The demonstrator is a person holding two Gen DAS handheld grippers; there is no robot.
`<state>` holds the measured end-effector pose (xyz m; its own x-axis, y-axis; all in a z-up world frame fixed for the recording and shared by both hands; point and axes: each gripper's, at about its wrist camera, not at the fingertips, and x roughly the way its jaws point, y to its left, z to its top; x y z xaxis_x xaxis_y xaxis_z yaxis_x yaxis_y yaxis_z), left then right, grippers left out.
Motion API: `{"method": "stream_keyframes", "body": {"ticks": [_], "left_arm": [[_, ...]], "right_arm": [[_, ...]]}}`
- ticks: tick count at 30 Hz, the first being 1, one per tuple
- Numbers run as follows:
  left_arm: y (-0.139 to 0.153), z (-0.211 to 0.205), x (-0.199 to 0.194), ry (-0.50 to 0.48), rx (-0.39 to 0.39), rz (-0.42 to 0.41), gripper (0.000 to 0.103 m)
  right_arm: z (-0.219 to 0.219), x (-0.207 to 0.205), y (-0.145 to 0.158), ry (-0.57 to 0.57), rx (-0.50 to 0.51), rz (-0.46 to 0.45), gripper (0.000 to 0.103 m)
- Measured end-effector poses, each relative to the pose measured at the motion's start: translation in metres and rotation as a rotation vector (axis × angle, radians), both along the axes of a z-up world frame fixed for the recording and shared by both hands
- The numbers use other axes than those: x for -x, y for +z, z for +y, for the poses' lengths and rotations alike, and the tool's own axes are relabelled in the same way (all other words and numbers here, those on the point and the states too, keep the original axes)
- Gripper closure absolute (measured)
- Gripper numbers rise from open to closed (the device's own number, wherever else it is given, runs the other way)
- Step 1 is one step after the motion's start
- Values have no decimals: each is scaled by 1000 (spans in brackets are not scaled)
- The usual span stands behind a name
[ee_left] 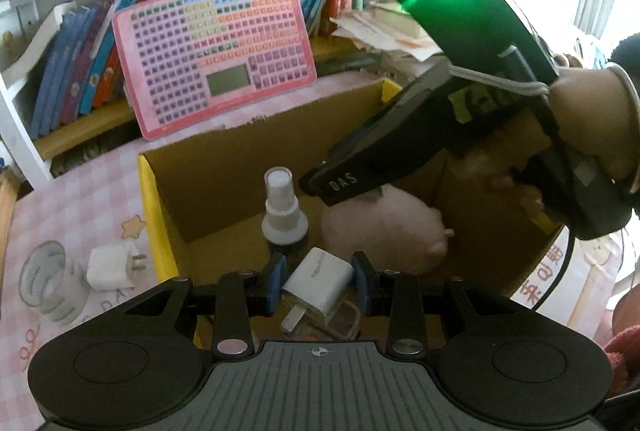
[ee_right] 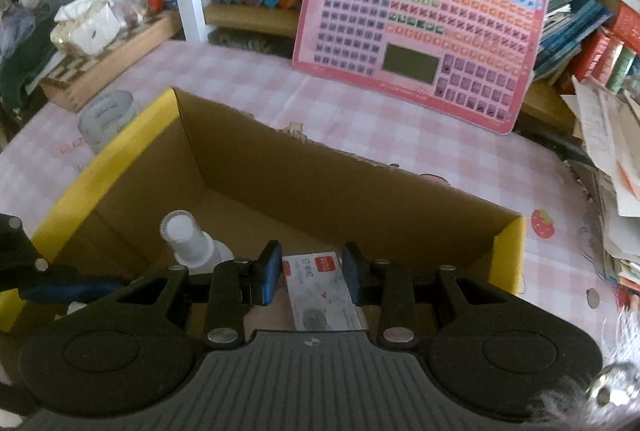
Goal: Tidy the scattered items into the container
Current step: 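Drop small box from right gripper while left gripper releases charger in yellow box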
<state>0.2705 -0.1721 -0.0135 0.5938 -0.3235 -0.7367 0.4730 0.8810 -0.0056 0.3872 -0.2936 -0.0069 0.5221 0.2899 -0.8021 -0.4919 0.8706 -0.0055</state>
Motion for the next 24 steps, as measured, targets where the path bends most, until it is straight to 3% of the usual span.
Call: {"method": "stream_keyframes", "body": {"ticks": [10,16,18,24], "left_arm": [[-11,-2,-1,20,-18,36,69],[-9,-2,2,30,-26,17,67],[-5,-1,4,37,-22,0,67],[3,1,9,50,-29,-31,52]], "right_arm": [[6,-13,-12,0,3,26,72],[7,-16,-13,-12,-26,24,71],[5,-15,-10,-23,-48,11,67],[3,-8,-3,-37,-73,-8,59]]}}
